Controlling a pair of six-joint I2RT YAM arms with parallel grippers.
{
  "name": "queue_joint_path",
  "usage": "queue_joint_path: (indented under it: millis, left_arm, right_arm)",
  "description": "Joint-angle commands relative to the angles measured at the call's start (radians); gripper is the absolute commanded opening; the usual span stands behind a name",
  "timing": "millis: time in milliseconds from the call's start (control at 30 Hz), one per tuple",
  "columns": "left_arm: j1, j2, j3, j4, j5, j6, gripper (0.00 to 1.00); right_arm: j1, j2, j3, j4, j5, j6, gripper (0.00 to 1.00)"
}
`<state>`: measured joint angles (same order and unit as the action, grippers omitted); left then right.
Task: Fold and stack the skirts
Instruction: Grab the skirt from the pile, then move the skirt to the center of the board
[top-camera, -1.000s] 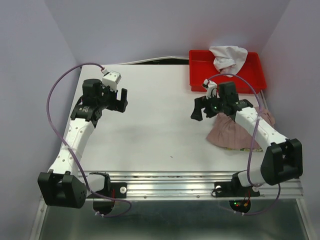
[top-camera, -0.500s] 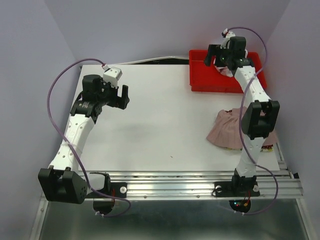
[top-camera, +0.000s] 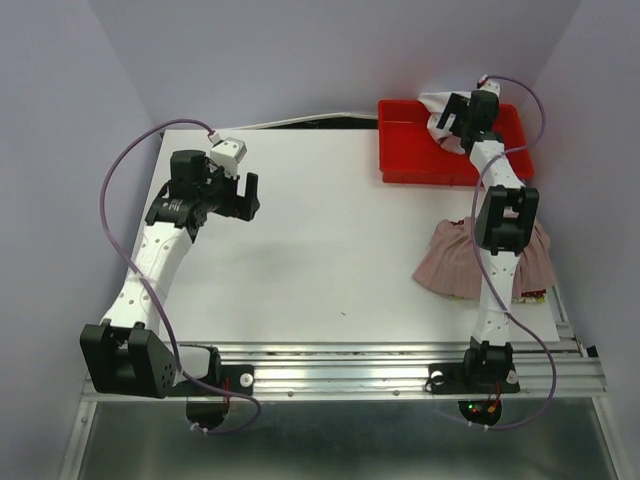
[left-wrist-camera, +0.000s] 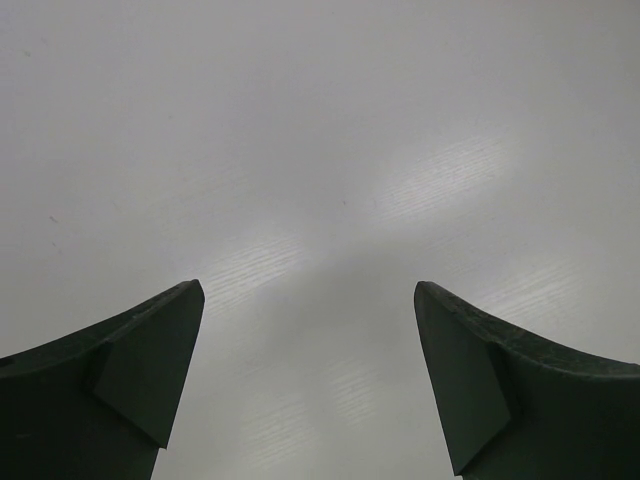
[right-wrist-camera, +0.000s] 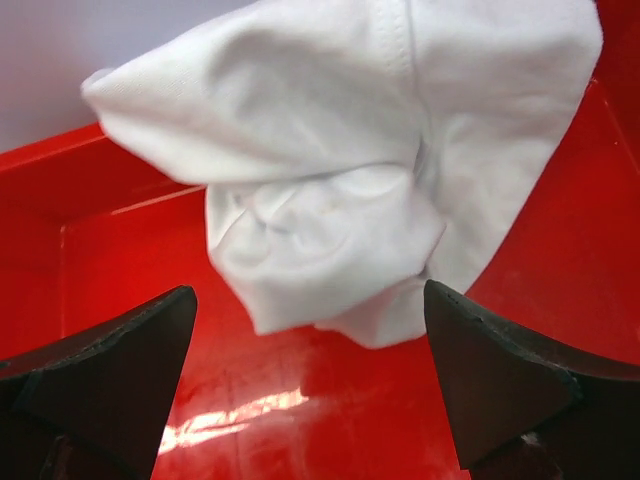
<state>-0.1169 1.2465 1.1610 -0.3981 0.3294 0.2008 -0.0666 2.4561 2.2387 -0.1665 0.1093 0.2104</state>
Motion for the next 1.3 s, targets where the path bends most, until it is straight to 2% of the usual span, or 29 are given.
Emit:
queue_joint_path:
  millis: [0,167,267,367,400,433,500,600,900,1100,1267]
  left_arm:
    - [-0.001,0.016,0.032,-0.004,-0.012,-0.006,0.99]
    - [-0.001,0.039,0.048,-0.011,-0.021,-0.001,0.99]
    - [-0.001,0.054,0.063,-0.022,-0.026,-0.001,0.99]
    - [-0.001,0.062,0.074,-0.028,-0.027,-0.001,0.99]
    - [-0.001,0.062,0.077,-0.028,-0.027,-0.004,0.99]
    - [-0.001,0.062,0.078,-0.025,-0.029,-0.006,0.99]
    - [-0.001,0.059,0.078,-0.019,-0.027,-0.011,0.99]
    - [-0.001,0.053,0.08,-0.013,-0.018,-0.021,0.99]
    - [0.009,0.007,0.092,-0.004,-0.047,-0.037,0.99]
    - [0.048,-0.036,0.115,-0.007,-0.029,-0.024,0.99]
    - [0.065,-0.082,0.109,-0.007,-0.012,-0.014,0.99]
  right_arm:
    - [-0.01,0.073,0.114,0.15,0.064,0.021,1.0]
    - [-0.01,0.144,0.13,0.222,0.035,0.03,1.0]
    - [-0.019,0.17,0.131,0.255,0.018,0.027,0.94]
    - [-0.019,0.176,0.148,0.263,-0.005,-0.002,0.65]
    - [-0.019,0.17,0.15,0.266,-0.011,-0.005,0.46]
    - [-0.019,0.159,0.148,0.269,-0.025,-0.014,0.36]
    - [-0.019,0.112,0.144,0.278,-0.068,-0.031,0.17]
    - [-0.019,0.003,0.104,0.303,-0.14,-0.042,0.01]
    - [-0.009,-0.337,0.073,0.285,-0.362,-0.002,0.01]
    - [0.068,-0.489,0.065,0.207,-0.488,0.044,0.01]
    - [0.181,-0.653,-0.129,0.17,-0.577,-0.009,0.01]
